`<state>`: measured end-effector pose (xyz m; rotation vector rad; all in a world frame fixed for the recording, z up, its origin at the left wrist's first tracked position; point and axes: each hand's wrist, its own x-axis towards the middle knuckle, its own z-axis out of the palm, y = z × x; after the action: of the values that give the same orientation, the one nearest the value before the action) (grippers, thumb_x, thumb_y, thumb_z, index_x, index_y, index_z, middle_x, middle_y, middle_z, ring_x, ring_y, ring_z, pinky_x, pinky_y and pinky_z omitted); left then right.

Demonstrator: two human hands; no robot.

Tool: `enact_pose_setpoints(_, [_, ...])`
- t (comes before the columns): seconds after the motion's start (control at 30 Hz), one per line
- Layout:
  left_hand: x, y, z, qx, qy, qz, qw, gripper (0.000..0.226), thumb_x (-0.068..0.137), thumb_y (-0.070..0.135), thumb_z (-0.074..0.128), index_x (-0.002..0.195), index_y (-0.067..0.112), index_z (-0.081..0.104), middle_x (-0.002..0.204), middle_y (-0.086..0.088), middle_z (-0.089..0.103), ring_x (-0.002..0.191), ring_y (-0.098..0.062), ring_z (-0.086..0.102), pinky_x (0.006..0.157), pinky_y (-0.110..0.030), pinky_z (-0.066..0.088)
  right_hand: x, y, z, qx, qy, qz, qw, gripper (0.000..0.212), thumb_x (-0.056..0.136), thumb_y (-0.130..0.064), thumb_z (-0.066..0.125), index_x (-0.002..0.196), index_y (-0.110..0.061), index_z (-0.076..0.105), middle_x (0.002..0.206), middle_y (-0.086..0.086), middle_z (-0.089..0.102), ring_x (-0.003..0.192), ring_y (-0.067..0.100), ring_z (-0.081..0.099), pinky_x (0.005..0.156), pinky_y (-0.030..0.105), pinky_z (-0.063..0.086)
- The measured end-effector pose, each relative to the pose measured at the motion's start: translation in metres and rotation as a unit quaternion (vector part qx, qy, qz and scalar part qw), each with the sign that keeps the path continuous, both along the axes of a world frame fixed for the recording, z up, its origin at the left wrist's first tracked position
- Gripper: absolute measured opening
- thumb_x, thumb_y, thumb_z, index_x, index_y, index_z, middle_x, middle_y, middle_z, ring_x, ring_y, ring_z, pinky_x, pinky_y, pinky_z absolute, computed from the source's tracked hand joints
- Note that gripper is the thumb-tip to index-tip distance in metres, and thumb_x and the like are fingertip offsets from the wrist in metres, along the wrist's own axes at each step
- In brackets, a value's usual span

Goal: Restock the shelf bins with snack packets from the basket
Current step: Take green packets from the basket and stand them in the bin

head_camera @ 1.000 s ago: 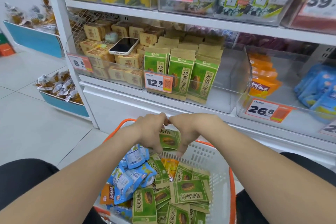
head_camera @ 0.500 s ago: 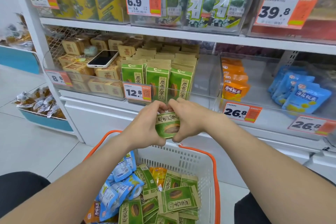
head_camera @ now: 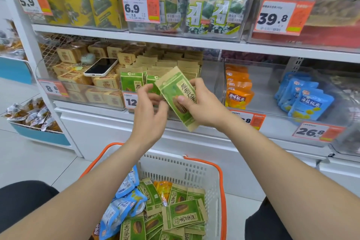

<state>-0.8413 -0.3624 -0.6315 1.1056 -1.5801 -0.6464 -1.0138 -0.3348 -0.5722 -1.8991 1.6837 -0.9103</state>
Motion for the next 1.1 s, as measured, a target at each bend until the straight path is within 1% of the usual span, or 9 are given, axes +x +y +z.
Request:
enact_pose_setpoints(0.07, [-0.01, 0.0, 0.006, 0.051, 0.023, -0.03, 0.998, 0.026, 0.105, 0.04, 0.045, 0.118, 0.022, 0.058, 0.105, 0.002, 0.069, 0.097, -0.01, 0.067, 0.09, -0.042, 0.055, 0.008, 0.004, 0.0, -0.008, -0.017, 0.007, 1.0, 0.031, 0.109, -0.038, 0.046, 0.129, -0.017, 0.032, 0.118, 0.0, 0.064, 0.101, 0.023, 0.067, 0.082, 0.039, 0.052])
enact_pose_setpoints(0.2, [-0.026, 0.01, 0.01, 0.034, 0.006, -0.036, 0.999, 0.034, 0.114, 0.033, 0.032, 0.104, 0.008, 0.052, 0.089, 0.007, 0.053, 0.078, 0.013, 0.051, 0.071, -0.014, 0.038, 0.026, 0.004, -0.013, -0.119, -0.028, -0.101, 0.987, 0.03, 0.112, -0.043, 0.027, 0.106, -0.016, 0.039, 0.092, 0.004, 0.064, 0.083, 0.03, 0.062, 0.069, 0.046, 0.046])
enact_pose_setpoints(0.37, [-0.031, 0.012, 0.014, -0.067, -0.025, 0.012, 0.997, 0.033, 0.114, 0.034, 0.029, 0.098, 0.013, 0.048, 0.077, 0.01, 0.051, 0.072, -0.001, 0.052, 0.062, -0.033, 0.029, 0.024, -0.004, -0.012, -0.198, -0.11, -0.199, 0.954, 0.038, 0.113, -0.034, 0.034, 0.079, -0.021, 0.045, 0.074, -0.007, 0.054, 0.076, 0.022, 0.053, 0.065, 0.036, 0.029])
enact_pose_setpoints(0.43, [-0.032, 0.012, 0.021, -0.093, -0.036, 0.039, 0.994, 0.033, 0.114, 0.036, 0.03, 0.098, 0.013, 0.048, 0.074, 0.009, 0.052, 0.071, -0.004, 0.052, 0.061, -0.036, 0.024, 0.023, -0.006, -0.008, -0.198, -0.162, -0.188, 0.948, 0.044, 0.113, -0.038, 0.035, 0.08, -0.016, 0.055, 0.075, -0.004, 0.062, 0.074, 0.016, 0.058, 0.065, 0.037, 0.038])
enact_pose_setpoints(0.53, [-0.028, 0.005, 0.032, -0.126, -0.046, 0.035, 0.99, 0.033, 0.114, 0.035, 0.032, 0.1, 0.013, 0.051, 0.072, 0.008, 0.053, 0.069, -0.005, 0.053, 0.06, -0.037, 0.029, 0.017, -0.003, 0.002, -0.204, -0.145, -0.101, 0.963, 0.04, 0.111, -0.048, 0.036, 0.106, -0.021, 0.065, 0.097, -0.007, 0.073, 0.09, 0.014, 0.068, 0.083, 0.043, 0.053])
enact_pose_setpoints(0.63, [-0.02, -0.006, 0.035, -0.149, -0.058, 0.007, 0.987, 0.027, 0.114, 0.034, 0.035, 0.109, 0.016, 0.054, 0.081, 0.007, 0.06, 0.074, -0.008, 0.056, 0.062, -0.032, 0.035, 0.003, -0.007, 0.011, -0.211, -0.063, -0.018, 0.975, 0.026, 0.107, -0.044, 0.05, 0.125, -0.026, 0.053, 0.112, -0.014, 0.072, 0.102, 0.015, 0.069, 0.091, 0.047, 0.053])
enact_pose_setpoints(0.77, [-0.017, -0.018, 0.019, -0.128, -0.098, 0.05, 0.986, 0.02, 0.109, 0.02, 0.046, 0.126, 0.013, 0.055, 0.119, -0.001, 0.059, 0.106, -0.017, 0.055, 0.089, -0.038, 0.046, -0.013, -0.014, 0.018, -0.266, -0.047, -0.056, 0.961, 0.024, 0.106, -0.038, 0.054, 0.125, -0.025, 0.047, 0.099, -0.011, 0.072, 0.086, 0.023, 0.068, 0.076, 0.043, 0.054])
enact_pose_setpoints(0.9, [-0.017, -0.017, 0.011, -0.07, -0.154, 0.045, 0.984, 0.033, 0.092, 0.0, 0.055, 0.123, 0.013, 0.053, 0.123, -0.003, 0.046, 0.104, -0.024, 0.054, 0.092, -0.041, 0.049, -0.022, -0.023, 0.017, -0.283, -0.039, -0.082, 0.955, 0.022, 0.102, -0.034, 0.06, 0.119, -0.028, 0.046, 0.102, -0.004, 0.069, 0.092, 0.021, 0.064, 0.081, 0.042, 0.053])
enact_pose_setpoints(1.1, [-0.018, -0.017, 0.007, 0.003, -0.206, 0.053, 0.977, 0.047, 0.088, 0.0, 0.061, 0.132, 0.012, 0.051, 0.131, -0.007, 0.041, 0.119, -0.029, 0.05, 0.101, -0.036, 0.042, -0.016, -0.031, -0.001, -0.175, 0.005, -0.113, 0.978, 0.029, 0.096, -0.033, 0.071, 0.115, -0.027, 0.051, 0.108, -0.003, 0.071, 0.102, 0.027, 0.061, 0.075, 0.034, 0.04])
